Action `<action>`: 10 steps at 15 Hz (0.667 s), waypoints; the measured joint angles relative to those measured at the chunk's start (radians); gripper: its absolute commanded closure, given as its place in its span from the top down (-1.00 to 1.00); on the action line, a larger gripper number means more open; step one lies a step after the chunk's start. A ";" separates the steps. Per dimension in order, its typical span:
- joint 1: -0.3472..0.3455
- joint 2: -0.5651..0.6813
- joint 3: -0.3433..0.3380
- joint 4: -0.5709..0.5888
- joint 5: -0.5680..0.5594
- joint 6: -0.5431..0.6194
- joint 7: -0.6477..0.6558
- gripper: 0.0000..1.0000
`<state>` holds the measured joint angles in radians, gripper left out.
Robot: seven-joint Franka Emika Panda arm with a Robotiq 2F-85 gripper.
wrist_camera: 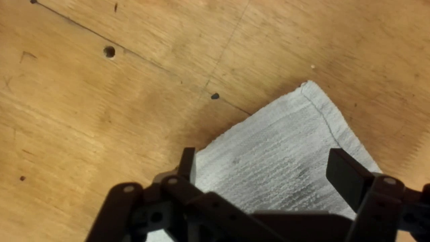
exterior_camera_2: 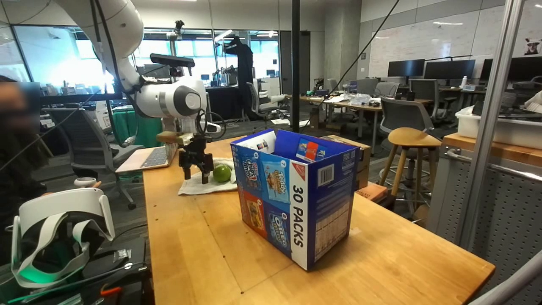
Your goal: Pick up the avocado and wrap it on the cloth, then pick up the cloth and put it in the box
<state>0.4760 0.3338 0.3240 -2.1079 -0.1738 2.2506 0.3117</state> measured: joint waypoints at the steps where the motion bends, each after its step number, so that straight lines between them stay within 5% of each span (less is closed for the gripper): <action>1: 0.000 0.016 -0.003 0.016 0.000 0.003 0.000 1.00; 10: 0.028 0.080 -0.003 0.056 0.000 0.009 0.014 1.00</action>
<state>0.5041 0.4143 0.3206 -2.0517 -0.1737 2.2598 0.3257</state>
